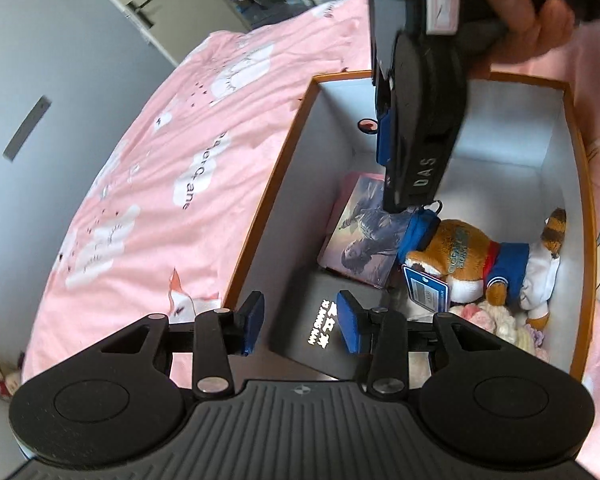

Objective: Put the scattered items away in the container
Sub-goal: 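Lower the picture card box into the shoebox and open the left tool, then move both tools back to the gold box and glitter compact, then grasp the gold box with the left tool while the right tool grasps the glitter compact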

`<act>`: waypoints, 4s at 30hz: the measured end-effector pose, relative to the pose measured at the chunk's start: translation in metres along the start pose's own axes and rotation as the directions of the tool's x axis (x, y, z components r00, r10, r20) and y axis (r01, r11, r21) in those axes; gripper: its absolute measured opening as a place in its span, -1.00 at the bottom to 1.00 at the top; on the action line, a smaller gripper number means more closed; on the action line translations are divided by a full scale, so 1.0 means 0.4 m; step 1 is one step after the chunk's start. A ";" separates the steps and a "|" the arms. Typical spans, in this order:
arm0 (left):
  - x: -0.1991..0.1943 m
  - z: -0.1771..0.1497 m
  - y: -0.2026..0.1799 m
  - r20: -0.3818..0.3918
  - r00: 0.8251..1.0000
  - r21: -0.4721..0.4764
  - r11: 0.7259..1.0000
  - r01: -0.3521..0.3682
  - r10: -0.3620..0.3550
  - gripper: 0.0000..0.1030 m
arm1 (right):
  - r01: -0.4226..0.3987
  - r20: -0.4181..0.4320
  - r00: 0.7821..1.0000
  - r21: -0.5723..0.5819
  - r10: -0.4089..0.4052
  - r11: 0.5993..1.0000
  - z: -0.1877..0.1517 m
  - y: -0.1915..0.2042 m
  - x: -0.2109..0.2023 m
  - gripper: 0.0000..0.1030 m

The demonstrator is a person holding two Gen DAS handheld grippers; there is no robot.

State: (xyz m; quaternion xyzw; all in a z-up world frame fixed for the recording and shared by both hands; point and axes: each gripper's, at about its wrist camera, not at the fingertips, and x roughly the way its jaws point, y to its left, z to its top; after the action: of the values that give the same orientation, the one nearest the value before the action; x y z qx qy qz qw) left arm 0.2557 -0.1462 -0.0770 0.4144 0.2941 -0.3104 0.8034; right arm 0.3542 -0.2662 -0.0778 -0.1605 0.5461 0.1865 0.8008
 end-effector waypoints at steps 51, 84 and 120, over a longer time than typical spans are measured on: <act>-0.577 -0.545 0.073 -0.195 0.951 -0.574 0.759 -0.308 0.238 -0.08 | -0.163 0.505 0.849 -0.034 0.157 0.986 -0.184 0.582 -0.217 -0.24; -0.112 -0.553 0.195 -0.199 0.973 -0.130 0.987 0.091 -0.116 0.35 | -0.087 0.026 0.985 -0.781 0.171 0.618 0.211 0.702 0.086 0.41; -0.072 -0.611 0.253 -0.222 0.954 -0.343 0.932 0.117 -0.201 0.35 | -0.169 -0.179 0.984 -0.888 0.018 0.428 0.273 0.794 0.275 0.70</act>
State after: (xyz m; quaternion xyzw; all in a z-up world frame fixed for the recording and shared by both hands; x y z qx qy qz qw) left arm 0.2597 0.1155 -0.1254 0.2866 0.4746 -0.2664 0.7885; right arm 0.3294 0.0770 -0.1592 -0.5439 0.4267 0.4805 0.5397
